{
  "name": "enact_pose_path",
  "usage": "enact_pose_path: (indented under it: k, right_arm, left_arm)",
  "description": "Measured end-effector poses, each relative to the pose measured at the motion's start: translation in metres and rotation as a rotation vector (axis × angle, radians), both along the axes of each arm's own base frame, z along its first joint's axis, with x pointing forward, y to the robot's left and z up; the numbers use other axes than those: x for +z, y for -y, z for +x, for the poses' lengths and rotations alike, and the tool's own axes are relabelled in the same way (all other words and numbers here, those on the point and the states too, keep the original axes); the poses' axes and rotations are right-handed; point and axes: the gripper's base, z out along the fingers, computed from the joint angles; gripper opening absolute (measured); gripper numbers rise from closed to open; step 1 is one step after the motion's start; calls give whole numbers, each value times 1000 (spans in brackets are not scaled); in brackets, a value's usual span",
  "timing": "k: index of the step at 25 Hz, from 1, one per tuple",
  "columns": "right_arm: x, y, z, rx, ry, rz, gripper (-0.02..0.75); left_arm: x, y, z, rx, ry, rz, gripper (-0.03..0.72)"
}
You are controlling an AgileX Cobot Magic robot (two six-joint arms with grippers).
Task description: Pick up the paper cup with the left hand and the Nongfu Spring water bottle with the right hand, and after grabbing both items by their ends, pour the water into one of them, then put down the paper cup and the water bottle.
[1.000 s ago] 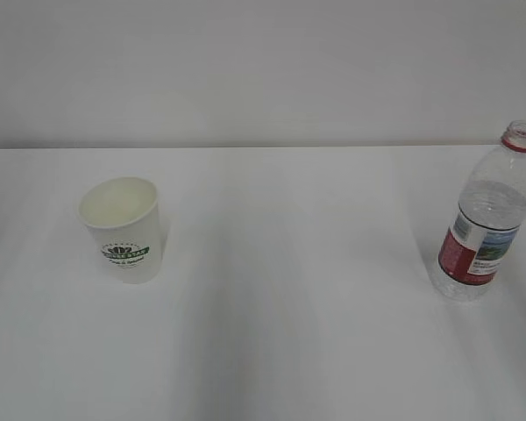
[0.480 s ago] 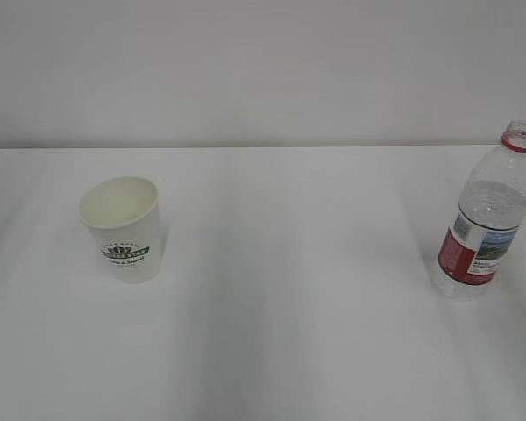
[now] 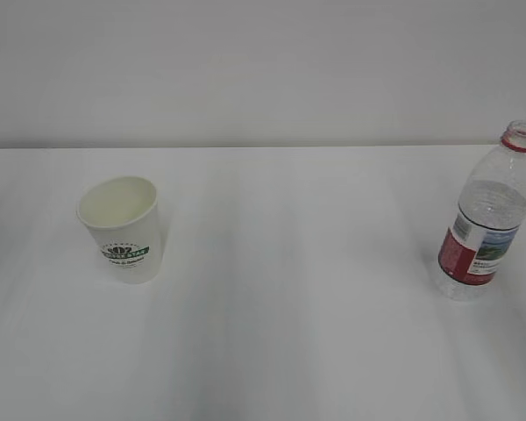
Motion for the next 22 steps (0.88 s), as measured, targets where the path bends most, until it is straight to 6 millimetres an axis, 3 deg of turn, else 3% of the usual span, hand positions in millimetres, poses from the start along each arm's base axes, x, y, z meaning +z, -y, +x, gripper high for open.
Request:
enact_pose_path:
  k: [6,15,22]
  right_arm:
    - [-11,-1,6,8,-10,0,581]
    - [-66,-2,-5,21,-98,20,581]
    - [-85,-1,-12,22,-144,23,581]
  left_arm:
    - [-17,16,-5,-89,36,39,462]
    - [-48,20,-7,-116,-50,59,461]
    - [-64,20,-19,-124,-29,54,461]
